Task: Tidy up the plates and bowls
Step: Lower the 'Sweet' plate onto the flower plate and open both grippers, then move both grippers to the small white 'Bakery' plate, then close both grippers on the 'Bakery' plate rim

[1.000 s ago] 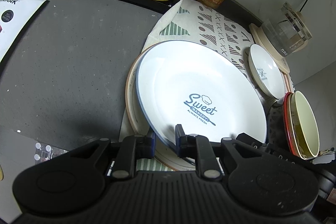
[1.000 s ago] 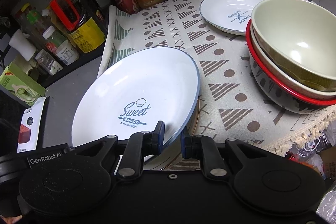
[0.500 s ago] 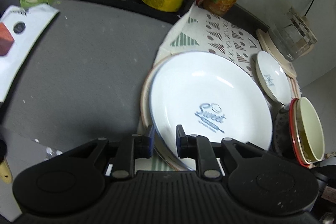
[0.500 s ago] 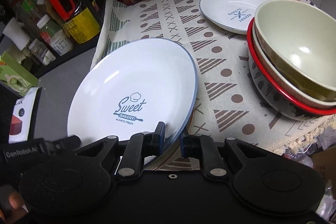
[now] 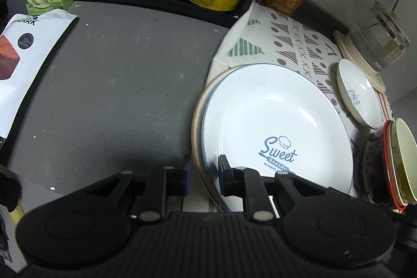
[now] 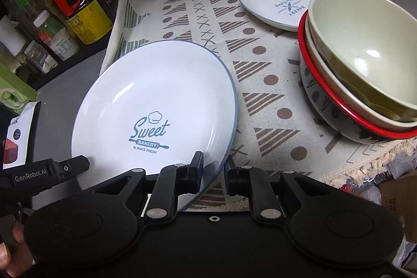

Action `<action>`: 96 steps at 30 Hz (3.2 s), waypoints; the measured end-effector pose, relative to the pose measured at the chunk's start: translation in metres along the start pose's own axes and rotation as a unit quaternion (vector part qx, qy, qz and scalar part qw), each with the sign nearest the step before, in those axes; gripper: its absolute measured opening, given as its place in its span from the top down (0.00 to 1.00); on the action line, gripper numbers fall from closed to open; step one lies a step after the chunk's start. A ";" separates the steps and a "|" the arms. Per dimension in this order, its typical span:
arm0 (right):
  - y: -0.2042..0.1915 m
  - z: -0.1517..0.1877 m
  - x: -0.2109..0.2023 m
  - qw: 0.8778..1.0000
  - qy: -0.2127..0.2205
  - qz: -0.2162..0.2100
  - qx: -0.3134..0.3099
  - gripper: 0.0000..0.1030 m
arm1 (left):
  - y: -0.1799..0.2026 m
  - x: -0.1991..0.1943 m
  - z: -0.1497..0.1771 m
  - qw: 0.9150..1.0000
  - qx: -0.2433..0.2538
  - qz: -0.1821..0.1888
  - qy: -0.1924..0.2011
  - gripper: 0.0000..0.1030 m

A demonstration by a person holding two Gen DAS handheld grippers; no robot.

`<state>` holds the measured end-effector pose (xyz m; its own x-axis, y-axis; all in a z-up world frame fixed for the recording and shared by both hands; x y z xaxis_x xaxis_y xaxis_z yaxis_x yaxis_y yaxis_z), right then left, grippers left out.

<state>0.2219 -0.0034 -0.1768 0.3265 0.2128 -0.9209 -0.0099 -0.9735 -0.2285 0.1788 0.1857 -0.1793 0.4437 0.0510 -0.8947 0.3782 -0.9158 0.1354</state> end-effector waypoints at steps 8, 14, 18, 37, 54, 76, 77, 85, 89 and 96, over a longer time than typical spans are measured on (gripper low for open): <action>-0.003 -0.005 0.008 1.000 0.003 0.011 -0.007 0.80 | -0.006 0.001 -0.007 1.000 -0.008 0.002 -0.001 0.83; 0.002 -0.018 -0.005 1.000 0.014 -0.003 0.006 0.64 | 0.000 -0.008 -0.019 1.000 -0.003 0.007 -0.002 0.77; 0.001 -0.026 -0.015 1.000 0.027 -0.002 -0.007 0.52 | 0.007 -0.016 -0.028 1.000 0.005 0.007 0.008 0.57; 0.029 -0.079 -0.098 0.989 0.135 -0.051 0.034 0.04 | 0.077 -0.050 -0.065 0.995 0.059 0.063 0.049 0.17; 0.098 -0.159 -0.090 0.985 0.148 0.007 0.085 0.05 | 0.156 -0.007 -0.116 0.992 0.070 0.093 0.047 0.17; 0.145 -0.248 -0.003 0.998 0.020 -0.014 0.052 0.36 | 0.214 0.099 -0.138 0.992 -0.020 0.124 -0.026 0.53; 0.147 -0.250 0.002 0.999 0.009 -0.016 0.050 0.38 | 0.215 0.103 -0.138 0.992 -0.025 0.123 -0.030 0.56; 0.160 -0.261 0.040 0.996 -0.067 -0.050 0.024 0.44 | 0.222 0.131 -0.128 0.990 -0.051 0.123 -0.051 0.72; 0.163 -0.262 0.058 0.992 -0.103 -0.068 0.006 0.47 | 0.221 0.140 -0.125 0.989 -0.063 0.121 -0.056 0.81; 0.175 -0.263 0.082 0.988 -0.136 -0.071 0.001 0.69 | 0.222 0.151 -0.121 0.989 -0.065 0.119 -0.065 0.88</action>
<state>0.4952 -0.1778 -0.2098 0.0585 0.3628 -0.9300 0.0164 -0.9318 -0.3625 0.4280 0.0381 -0.2333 0.4270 -0.2202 -0.8770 0.3801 -0.8363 0.3951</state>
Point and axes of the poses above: each gripper's, at about its wrist camera, not at the fingertips, and x roughly the way its jaws point, y to its right, z to its underside, the point moved 5 cm from there along x, roughly the way its jaws point, and after that the axes turned 11 degrees about x, right-handed, at the moved point
